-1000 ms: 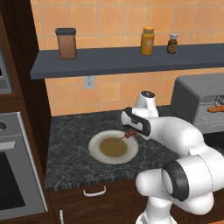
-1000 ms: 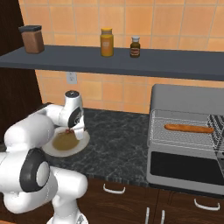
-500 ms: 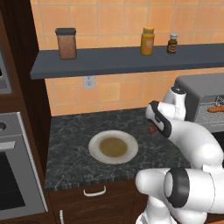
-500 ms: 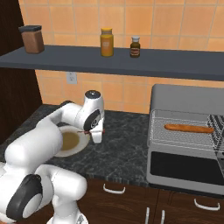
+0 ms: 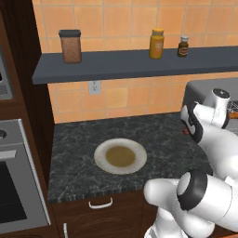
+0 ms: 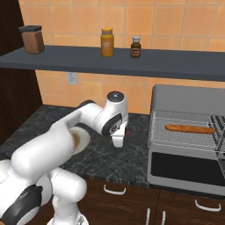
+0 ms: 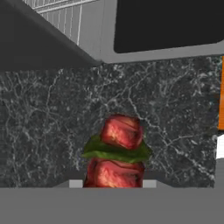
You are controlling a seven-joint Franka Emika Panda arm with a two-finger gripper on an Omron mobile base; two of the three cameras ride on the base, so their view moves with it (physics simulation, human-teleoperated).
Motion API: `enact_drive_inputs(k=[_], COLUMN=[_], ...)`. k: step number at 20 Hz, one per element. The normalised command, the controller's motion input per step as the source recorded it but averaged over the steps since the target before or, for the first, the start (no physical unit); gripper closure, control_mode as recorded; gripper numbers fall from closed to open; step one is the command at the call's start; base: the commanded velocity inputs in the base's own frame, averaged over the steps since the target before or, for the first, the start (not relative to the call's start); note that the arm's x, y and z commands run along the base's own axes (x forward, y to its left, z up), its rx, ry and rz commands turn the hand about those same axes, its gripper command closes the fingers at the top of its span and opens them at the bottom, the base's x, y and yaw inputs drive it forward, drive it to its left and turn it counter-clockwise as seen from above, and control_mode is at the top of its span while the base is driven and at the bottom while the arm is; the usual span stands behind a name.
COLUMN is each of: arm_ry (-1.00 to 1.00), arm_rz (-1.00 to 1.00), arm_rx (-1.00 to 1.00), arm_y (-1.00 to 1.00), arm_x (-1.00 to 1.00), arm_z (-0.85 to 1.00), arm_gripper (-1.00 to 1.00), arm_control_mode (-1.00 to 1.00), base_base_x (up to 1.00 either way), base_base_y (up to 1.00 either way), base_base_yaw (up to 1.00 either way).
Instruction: Pick up the kebab skewer and baguette bread, and place them inside the toaster oven. Close the toaster oven door and start by setting the timer.
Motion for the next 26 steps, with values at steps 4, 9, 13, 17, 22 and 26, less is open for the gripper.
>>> enact_drive_inputs(k=[4,9,13,17,22,26], arm_ry=[-0.06,-0.07,-0.1,-0.1,-0.05,0.0], arm_rz=[-0.11,-0.1,-0.08,-0.08,-0.04,0.0], arm_rx=[0.0,0.0,0.0,0.0,0.0,0.0], arm_y=[-0.96,-0.9,-0.7,-0.84,-0.84,-0.51], arm_x=[-0.23,-0.16,-0.03,0.04,0.22,0.6], arm_z=[0.49,0.29,0.02,0.07,0.01,-0.08], arm_gripper=[1.0,1.0,1.0,1.0,1.0,1.0], arm_control_mode=[-1.0,-1.0,-1.0,-1.0,-1.0,-1.0], base_base_x=[0.0,0.0,0.0,0.0,0.0,0.0], base_base_y=[0.0,0.0,0.0,0.0,0.0,0.0], base_base_yaw=[0.0,0.0,0.0,0.0,0.0,0.0])
